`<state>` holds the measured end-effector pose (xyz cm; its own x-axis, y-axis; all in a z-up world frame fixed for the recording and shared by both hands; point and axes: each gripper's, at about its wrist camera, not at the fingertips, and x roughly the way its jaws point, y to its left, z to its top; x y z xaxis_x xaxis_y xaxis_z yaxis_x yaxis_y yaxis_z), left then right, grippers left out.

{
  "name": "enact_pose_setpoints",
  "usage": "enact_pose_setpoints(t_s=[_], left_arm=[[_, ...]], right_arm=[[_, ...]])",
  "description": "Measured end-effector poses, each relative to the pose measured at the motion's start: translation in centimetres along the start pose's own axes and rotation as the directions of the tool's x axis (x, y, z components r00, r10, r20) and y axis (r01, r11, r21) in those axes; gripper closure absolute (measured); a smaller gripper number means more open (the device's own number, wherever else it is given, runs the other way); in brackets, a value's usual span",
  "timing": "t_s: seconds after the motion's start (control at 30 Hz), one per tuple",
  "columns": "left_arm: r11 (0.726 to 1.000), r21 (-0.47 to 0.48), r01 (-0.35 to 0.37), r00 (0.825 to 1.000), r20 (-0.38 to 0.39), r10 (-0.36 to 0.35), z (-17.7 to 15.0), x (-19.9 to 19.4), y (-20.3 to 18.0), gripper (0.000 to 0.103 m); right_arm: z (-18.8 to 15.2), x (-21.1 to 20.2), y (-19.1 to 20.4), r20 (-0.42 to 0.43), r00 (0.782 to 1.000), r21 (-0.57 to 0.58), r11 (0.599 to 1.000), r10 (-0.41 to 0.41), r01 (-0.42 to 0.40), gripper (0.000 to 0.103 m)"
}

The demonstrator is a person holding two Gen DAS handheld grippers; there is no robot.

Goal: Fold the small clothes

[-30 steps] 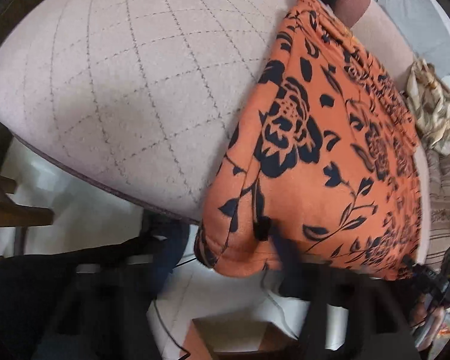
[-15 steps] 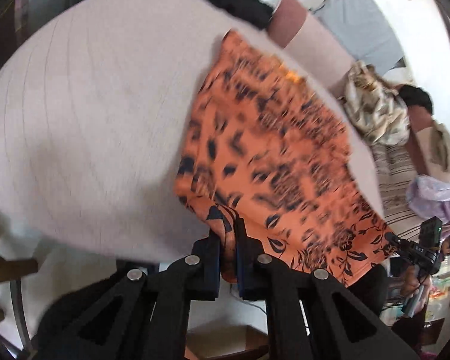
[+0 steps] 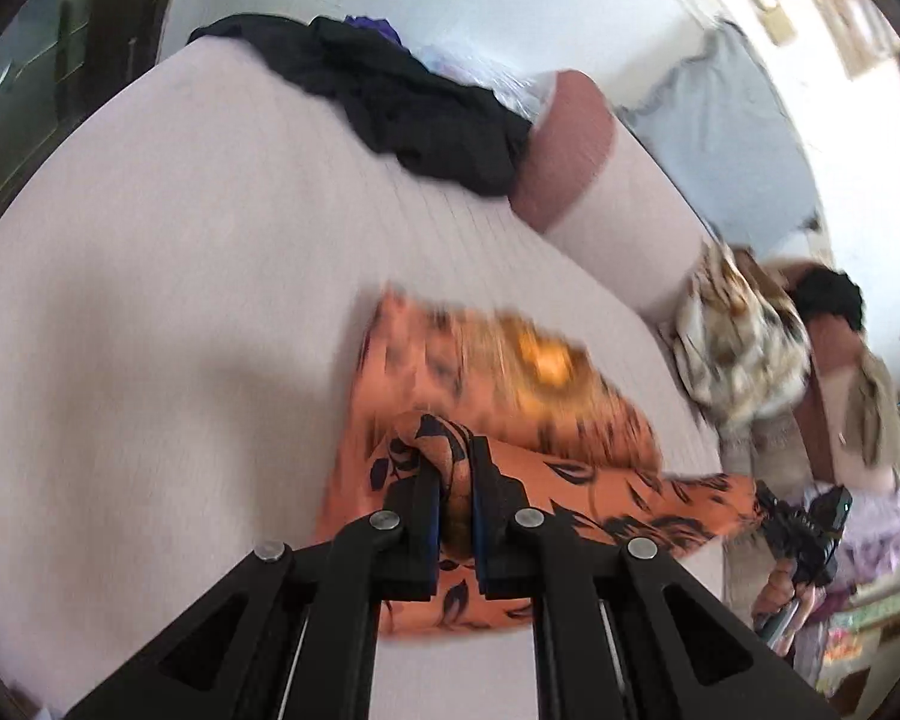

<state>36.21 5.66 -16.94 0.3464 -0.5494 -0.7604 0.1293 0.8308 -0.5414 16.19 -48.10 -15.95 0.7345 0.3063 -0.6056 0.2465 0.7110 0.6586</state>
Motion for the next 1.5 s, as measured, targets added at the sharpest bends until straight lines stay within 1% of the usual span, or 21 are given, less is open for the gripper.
enact_pose_setpoints(t_s=[0.1,0.17,0.23,0.3,0.37,0.43,0.47,0.5,0.57,0.6,0.63,0.73,0.83,0.87,0.97,1.13,1.23,1.27,1.33,1.43,1.5], left_arm=[[0.996,-0.081,-0.037,0.999,0.01,0.038,3.4,5.6,1.3,0.089],[0.986,-0.125,-0.112,0.993,0.02,0.115,4.1,9.0,2.7,0.087],[0.976,-0.162,-0.143,0.987,0.049,0.152,3.6,10.8,4.3,0.086],[0.974,-0.213,-0.08,0.988,0.114,0.106,2.5,10.6,6.0,0.085],[0.969,-0.241,-0.048,0.977,0.191,0.096,1.2,9.1,6.8,0.084],[0.969,-0.238,-0.066,0.954,0.269,0.132,-0.4,6.7,6.4,0.076],[0.972,-0.222,-0.072,0.942,0.305,0.14,-1.4,5.4,5.8,0.072],[0.975,-0.21,-0.074,0.933,0.33,0.141,-2.1,4.2,5.2,0.061],[0.977,-0.194,-0.091,0.909,0.385,0.162,-4.6,2.2,3.3,0.043],[0.98,-0.176,-0.094,0.901,0.403,0.159,-6.1,1.6,1.9,0.031],[0.983,-0.15,-0.103,0.901,0.404,0.156,-7.3,1.6,0.5,0.027],[0.982,-0.105,-0.155,0.912,0.367,0.183,-9.8,3.2,-2.5,0.025],[0.98,-0.061,-0.188,0.945,0.261,0.197,-11.5,6.7,-3.7,0.022],[0.972,-0.036,-0.232,0.947,0.219,0.234,-11.7,7.9,-4.0,0.022],[0.934,0.037,-0.355,0.919,0.195,0.342,-11.8,9.9,-4.1,0.022],[0.917,0.058,-0.394,0.911,0.157,0.382,-10.8,11.3,-3.8,0.016],[0.914,0.063,-0.4,0.91,0.147,0.388,-10.4,12.3,-3.9,0.011],[0.913,0.062,-0.403,0.909,0.145,0.391,-10.3,12.7,-4.2,0.01],[0.91,0.049,-0.411,0.905,0.142,0.401,-9.7,13.6,-4.4,0.01],[0.917,0.021,-0.399,0.91,0.133,0.393,-8.9,14.2,-4.3,0.01],[0.916,0.016,-0.4,0.91,0.122,0.396,-8.4,14.5,-4.1,0.01]], right_arm=[[4.4,6.5,-3.2,0.045,0.998,0.117,0.993,-0.036,0.031,0.095],[5.5,10.9,-5.8,0.018,0.999,0.211,0.977,-0.031,0.026,0.093],[5.4,14.2,-8.1,-0.029,0.998,0.287,0.955,-0.062,0.068,0.089],[4.7,16.4,-10.4,-0.04,0.996,0.339,0.936,-0.084,0.093,0.086],[4.0,16.1,-11.8,0.017,0.999,0.371,0.928,-0.033,0.025,0.084],[3.6,14.5,-13.1,0.106,0.994,0.403,0.915,-0.016,-0.028,0.066],[3.4,13.5,-13.6,0.145,0.989,0.416,0.909,-0.026,-0.037,0.033],[2.9,11.5,-14.2,0.229,0.972,0.45,0.891,-0.046,-0.064,0.016],[2.0,8.8,-14.5,0.349,0.936,0.476,0.87,-0.054,-0.127,0.016],[1.9,7.7,-13.7,0.344,0.937,0.462,0.88,-0.066,-0.107,0.016],[1.9,7.5,-12.9,0.321,0.945,0.43,0.898,-0.06,-0.089,0.017],[1.2,8.7,-7.5,0.18,0.979,0.232,0.971,-0.097,0.054,0.027],[-1.3,13.3,-0.6,-0.008,0.99,0.005,0.99,-0.142,0.142,0.033],[-2.1,14.6,0.7,-0.038,0.988,-0.036,0.988,-0.152,0.151,0.033],[-4.4,19.1,5.9,-0.105,0.976,-0.199,0.965,-0.192,0.168,0.033],[-5.5,28.2,10.8,-0.199,0.939,-0.309,0.927,-0.28,0.211,0.033],[-4.9,32.5,12.2,-0.144,0.902,-0.417,0.851,-0.407,0.318,0.033],[-3.9,33.9,12.5,-0.118,0.892,-0.429,0.833,-0.436,0.351,0.038],[-0.9,35.8,12.3,-0.058,0.879,-0.378,0.825,-0.473,0.419,0.042],[2.2,34.9,11.8,0.036,0.893,-0.217,0.869,-0.448,0.445,0.042],[2.1,32.9,12.4,0.046,0.926,-0.194,0.906,-0.375,0.377,0.042]])
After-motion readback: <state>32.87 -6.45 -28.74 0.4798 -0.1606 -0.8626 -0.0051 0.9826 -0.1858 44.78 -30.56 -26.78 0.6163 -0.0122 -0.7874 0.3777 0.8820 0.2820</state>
